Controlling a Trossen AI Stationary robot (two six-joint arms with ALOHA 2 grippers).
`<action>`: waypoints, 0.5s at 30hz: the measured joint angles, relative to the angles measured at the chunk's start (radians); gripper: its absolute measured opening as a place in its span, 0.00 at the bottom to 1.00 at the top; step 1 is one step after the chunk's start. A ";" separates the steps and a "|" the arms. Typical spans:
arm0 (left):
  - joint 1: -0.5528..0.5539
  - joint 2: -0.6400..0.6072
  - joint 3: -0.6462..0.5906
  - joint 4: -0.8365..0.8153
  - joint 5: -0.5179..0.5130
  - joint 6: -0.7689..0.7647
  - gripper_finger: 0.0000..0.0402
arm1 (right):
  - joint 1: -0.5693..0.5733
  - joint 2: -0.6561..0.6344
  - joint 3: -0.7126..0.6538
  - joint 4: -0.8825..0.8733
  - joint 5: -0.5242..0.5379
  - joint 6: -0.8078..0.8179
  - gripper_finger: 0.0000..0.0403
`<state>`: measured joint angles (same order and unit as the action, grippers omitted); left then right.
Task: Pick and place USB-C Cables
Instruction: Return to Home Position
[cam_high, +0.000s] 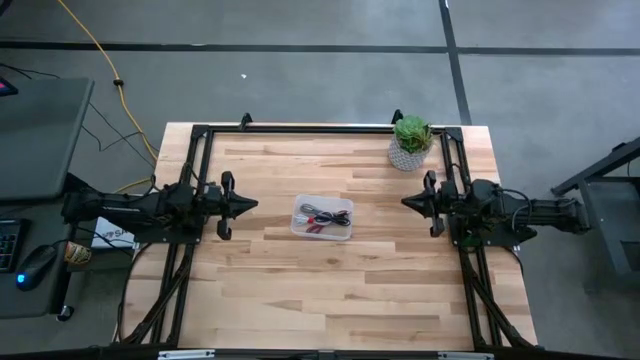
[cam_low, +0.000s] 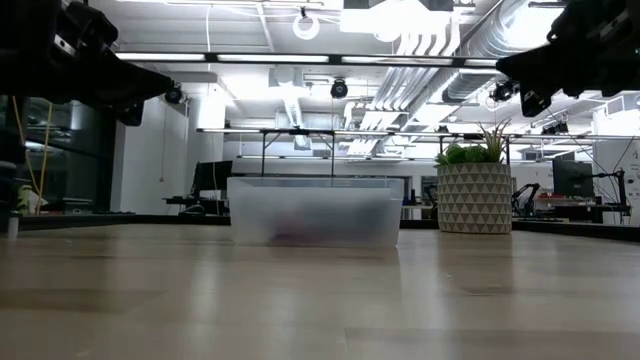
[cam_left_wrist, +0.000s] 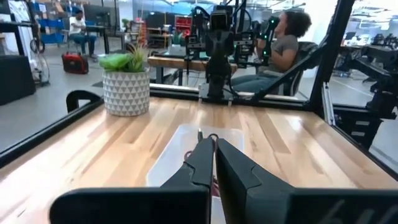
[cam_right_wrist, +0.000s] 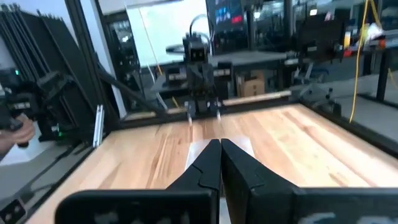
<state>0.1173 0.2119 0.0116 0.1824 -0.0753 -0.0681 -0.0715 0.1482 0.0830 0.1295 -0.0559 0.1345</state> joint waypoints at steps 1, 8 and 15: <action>0.000 0.000 0.000 -0.003 0.000 0.000 0.00 | 0.000 0.000 0.000 -0.016 -0.002 0.000 0.00; 0.000 0.000 0.000 -0.023 0.000 0.010 0.00 | 0.000 0.000 0.000 -0.089 -0.001 0.005 0.00; 0.000 0.000 0.000 -0.067 0.000 0.006 0.00 | 0.000 -0.001 -0.026 -0.055 -0.001 -0.012 0.00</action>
<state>0.1173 0.2121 0.0120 0.1156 -0.0751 -0.0624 -0.0715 0.1474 0.0567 0.0746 -0.0569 0.1227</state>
